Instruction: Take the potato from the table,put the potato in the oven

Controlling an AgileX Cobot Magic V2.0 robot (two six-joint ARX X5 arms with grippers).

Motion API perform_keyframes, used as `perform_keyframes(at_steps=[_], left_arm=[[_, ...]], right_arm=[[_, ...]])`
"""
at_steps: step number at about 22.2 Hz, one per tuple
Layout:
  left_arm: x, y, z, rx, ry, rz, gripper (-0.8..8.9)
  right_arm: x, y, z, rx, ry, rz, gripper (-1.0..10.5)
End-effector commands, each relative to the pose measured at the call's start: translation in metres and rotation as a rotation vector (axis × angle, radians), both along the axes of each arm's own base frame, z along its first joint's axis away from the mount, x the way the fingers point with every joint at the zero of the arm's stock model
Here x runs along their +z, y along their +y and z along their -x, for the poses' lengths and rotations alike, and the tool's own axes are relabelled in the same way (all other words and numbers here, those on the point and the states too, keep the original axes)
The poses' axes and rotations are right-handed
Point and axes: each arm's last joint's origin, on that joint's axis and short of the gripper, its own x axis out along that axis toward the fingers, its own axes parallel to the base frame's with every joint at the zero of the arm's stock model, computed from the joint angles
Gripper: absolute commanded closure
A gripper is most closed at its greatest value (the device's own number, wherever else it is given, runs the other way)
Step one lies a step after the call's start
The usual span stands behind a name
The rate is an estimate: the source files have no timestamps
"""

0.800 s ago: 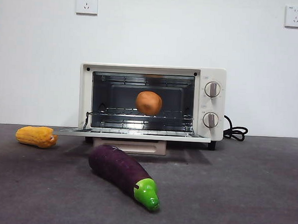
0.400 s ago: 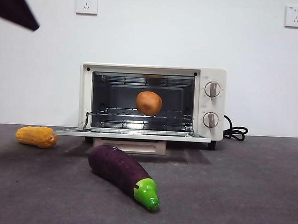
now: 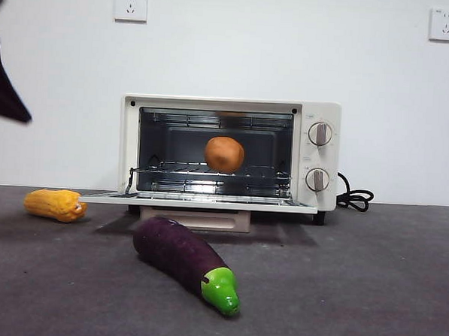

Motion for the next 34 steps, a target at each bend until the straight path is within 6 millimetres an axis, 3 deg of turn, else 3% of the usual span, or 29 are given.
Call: perform_keyframes(at_steps=[1, 6, 10, 15, 24, 34], left_arm=[[-0.022, -0.001, -0.009, 0.009, 0.092, 0.028, 8.22], [-0.050, -0.004, -0.027, 0.051, 0.189, 0.060, 8.22], [-0.060, -0.007, -0.036, 0.093, 0.219, 0.070, 8.22], [-0.063, -0.017, -0.040, 0.168, 0.243, -0.021, 8.22], [-0.067, -0.039, -0.049, 0.198, 0.253, 0.028, 8.22], [-0.076, -0.039, -0.052, 0.270, 0.273, -0.062, 8.22]], right_arm=[[-0.002, -0.003, 0.002, -0.022, 0.016, -0.007, 9.5], [-0.002, -0.003, 0.002, -0.019, 0.017, -0.006, 9.5], [-0.002, -0.003, 0.002, -0.019, 0.016, -0.006, 9.5], [-0.002, -0.003, 0.002, -0.019, 0.016, -0.005, 9.5], [-0.002, -0.003, 0.002, -0.019, 0.007, 0.009, 9.5], [-0.002, -0.003, 0.002, -0.018, 0.007, 0.009, 9.5]])
